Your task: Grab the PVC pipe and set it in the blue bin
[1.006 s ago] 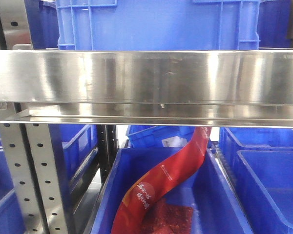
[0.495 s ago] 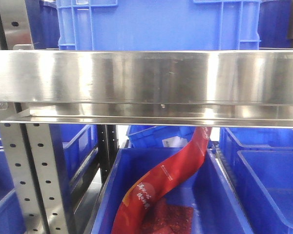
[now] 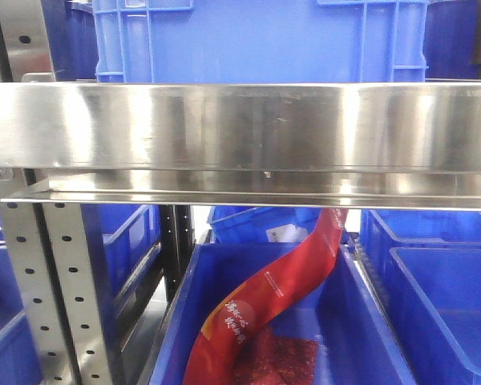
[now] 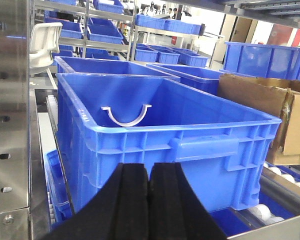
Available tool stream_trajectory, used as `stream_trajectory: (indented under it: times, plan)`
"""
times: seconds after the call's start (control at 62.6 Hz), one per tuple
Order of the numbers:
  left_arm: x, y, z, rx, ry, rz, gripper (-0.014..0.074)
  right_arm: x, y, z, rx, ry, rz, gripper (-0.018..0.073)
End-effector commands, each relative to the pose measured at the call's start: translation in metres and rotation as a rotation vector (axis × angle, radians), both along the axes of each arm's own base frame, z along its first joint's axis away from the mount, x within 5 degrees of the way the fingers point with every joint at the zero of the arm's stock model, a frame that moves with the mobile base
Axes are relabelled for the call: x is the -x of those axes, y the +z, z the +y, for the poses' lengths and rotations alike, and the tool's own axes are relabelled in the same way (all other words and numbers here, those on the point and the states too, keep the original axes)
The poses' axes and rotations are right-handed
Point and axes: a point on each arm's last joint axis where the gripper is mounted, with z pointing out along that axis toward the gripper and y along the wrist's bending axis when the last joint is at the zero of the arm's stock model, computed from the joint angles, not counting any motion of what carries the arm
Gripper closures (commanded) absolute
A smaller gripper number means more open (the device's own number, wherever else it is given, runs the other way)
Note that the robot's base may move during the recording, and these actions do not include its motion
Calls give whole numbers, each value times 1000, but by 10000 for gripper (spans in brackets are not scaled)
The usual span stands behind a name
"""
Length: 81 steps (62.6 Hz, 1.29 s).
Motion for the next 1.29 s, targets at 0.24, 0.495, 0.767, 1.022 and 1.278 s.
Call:
stream_trajectory:
  times: [0.24,0.495,0.767,1.022,1.278]
  plan:
    - [1,3,1,15,6,-23,707,2,-1,-2,-10,-15,-25,727]
    - [1,3,1,15,6,-23,707,28,-36,-27,41,-187,-331,727]
    - [1,3,1,17,6,-27,707,62,-80,-48,92,-359,-283,727]
    - [1,3,1,17,6,-27,707,83,-103,-52,262,-464,-186,727]
    - [1,4,1,22,8,-37,707,76,-127,-58,212,-524,-144,727]
